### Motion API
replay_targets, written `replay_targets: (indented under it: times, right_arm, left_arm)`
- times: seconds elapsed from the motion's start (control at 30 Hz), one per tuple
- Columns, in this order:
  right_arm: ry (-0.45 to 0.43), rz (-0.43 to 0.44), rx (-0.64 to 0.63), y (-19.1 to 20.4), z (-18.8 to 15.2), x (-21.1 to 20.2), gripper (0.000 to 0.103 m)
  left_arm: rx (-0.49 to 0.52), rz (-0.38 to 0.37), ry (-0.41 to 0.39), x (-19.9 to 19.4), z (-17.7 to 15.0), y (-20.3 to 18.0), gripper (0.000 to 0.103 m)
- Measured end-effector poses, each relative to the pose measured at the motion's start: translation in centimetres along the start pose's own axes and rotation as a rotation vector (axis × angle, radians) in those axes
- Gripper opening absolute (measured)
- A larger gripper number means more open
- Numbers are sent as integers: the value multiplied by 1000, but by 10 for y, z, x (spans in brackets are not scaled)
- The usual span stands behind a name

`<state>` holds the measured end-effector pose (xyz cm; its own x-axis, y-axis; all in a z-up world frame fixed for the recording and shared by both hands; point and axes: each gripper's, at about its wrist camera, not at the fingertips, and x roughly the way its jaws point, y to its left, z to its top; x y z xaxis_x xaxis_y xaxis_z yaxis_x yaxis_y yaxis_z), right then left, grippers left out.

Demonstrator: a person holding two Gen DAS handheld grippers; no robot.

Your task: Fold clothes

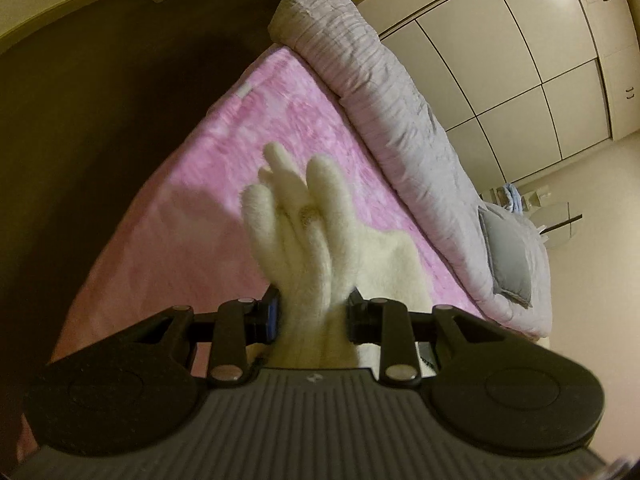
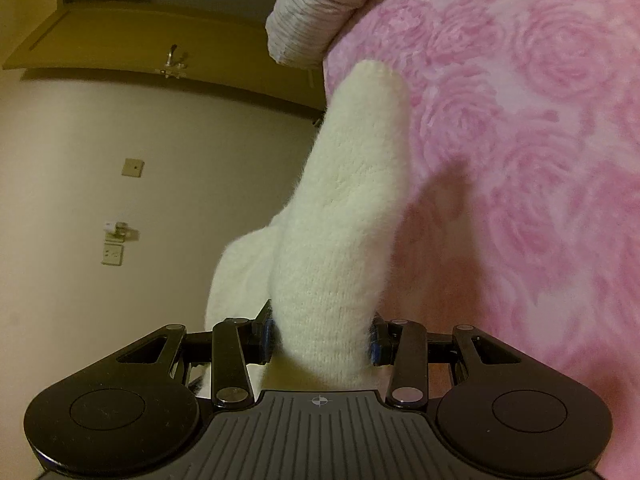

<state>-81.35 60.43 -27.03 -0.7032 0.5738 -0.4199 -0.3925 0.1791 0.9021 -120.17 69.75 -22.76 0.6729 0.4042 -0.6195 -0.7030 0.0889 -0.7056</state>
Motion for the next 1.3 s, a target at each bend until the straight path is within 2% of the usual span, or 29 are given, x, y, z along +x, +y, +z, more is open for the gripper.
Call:
replay_targets:
  times: [0.07,0.1,0.17,0.2,0.27,0.33,0.43,0.53,0.6,0.7,0.77,0.83,0.93,1.07,1.13,1.2,1.3]
  right_arm:
    - [-6,-31,-5,-7,5,18,43]
    - [-8,-54,-3,-12,8,28,45]
    - [-3,-193,21,-27,13,49,49]
    - [6,-272,26,-33,14,59,52]
    - [31,-387,5,-37,11,69,55]
    - [1,-399,-41,-31,7,64,55]
    - [-6,-462,-102,-20,4,56,55]
    - [-20,-518,-153,-6,4,48,55]
    - [-23,-526,-179,7,2,44,55]
    - [-29,-543,-242,28,-2,37,55]
    - [-29,-569,-338,42,-11,34,48]
    - [-6,-583,-427,53,-27,30,35]
    - [64,-596,-519,55,-56,32,28]
    - [118,-638,-539,38,-87,48,27]
    - [121,-657,-597,35,-92,61,27]
    - [138,-665,-635,37,-92,70,27]
    - [159,-658,-572,41,-79,69,27]
  left_arm:
    - [0,28,12,19,5,21,27]
    - [-10,73,33,30,5,33,29]
    - [-30,164,75,53,5,56,29]
    - [-33,201,90,61,4,65,35]
    - [-29,202,78,56,2,70,35]
    - [-10,196,59,46,0,68,34]
    - [103,255,47,24,-3,53,34]
    - [216,311,50,6,-10,34,25]
    - [279,319,62,-1,-19,19,12]
    - [366,319,81,-11,-35,-4,10]
    - [410,314,87,-15,-48,-16,9]
    - [439,316,92,-11,-57,-23,9]
    - [476,347,115,1,-70,-23,9]
    - [505,401,133,25,-76,-9,4]
    - [522,414,132,31,-75,-3,3]
    - [523,423,134,33,-74,-3,3]
    - [525,434,144,24,-75,-11,3]
